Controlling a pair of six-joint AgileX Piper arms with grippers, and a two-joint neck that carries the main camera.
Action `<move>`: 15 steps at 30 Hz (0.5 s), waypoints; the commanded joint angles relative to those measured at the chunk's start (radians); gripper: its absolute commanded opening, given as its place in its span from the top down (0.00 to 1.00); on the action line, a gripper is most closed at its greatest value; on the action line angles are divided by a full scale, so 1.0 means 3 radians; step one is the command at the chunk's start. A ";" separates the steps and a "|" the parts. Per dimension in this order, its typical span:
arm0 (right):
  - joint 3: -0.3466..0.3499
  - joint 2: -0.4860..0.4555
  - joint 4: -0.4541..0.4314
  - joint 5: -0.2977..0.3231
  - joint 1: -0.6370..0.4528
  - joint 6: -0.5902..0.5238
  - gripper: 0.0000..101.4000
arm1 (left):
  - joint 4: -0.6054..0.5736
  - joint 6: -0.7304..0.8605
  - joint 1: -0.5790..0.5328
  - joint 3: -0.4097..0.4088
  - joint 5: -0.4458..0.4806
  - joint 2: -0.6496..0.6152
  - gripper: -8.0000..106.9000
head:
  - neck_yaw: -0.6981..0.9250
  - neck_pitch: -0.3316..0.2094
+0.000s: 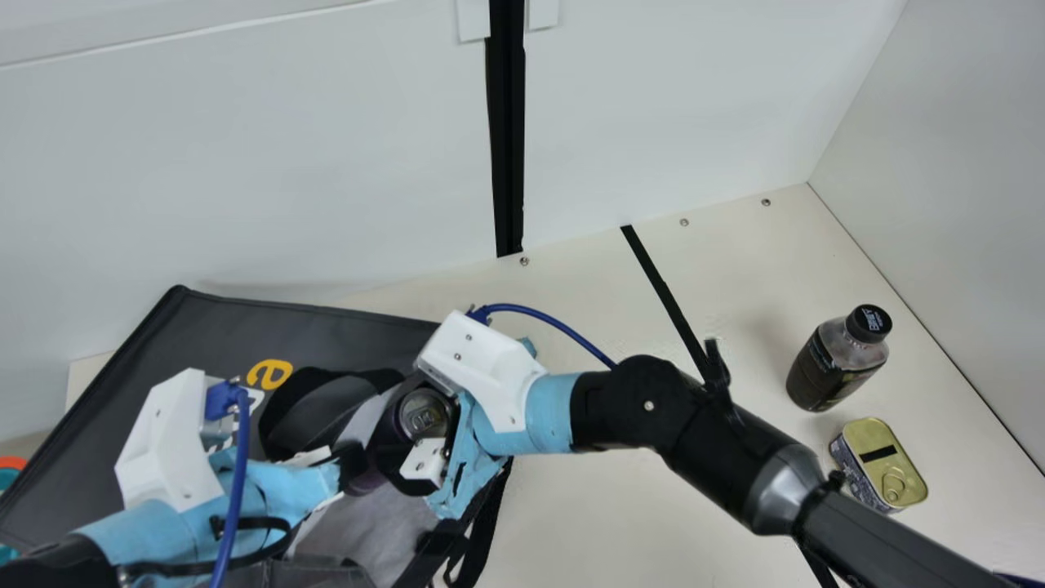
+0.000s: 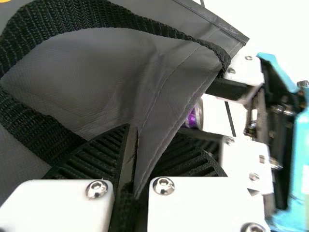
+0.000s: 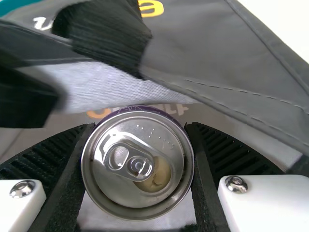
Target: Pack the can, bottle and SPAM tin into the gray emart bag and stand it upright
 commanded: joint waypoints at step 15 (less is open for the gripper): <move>-0.0231 0.0486 0.0281 -0.0009 0.0057 -0.0350 0.93 | 0.0000 0.0000 0.0000 0.0000 0.0000 0.0000 1.00 | -0.0003 -0.0076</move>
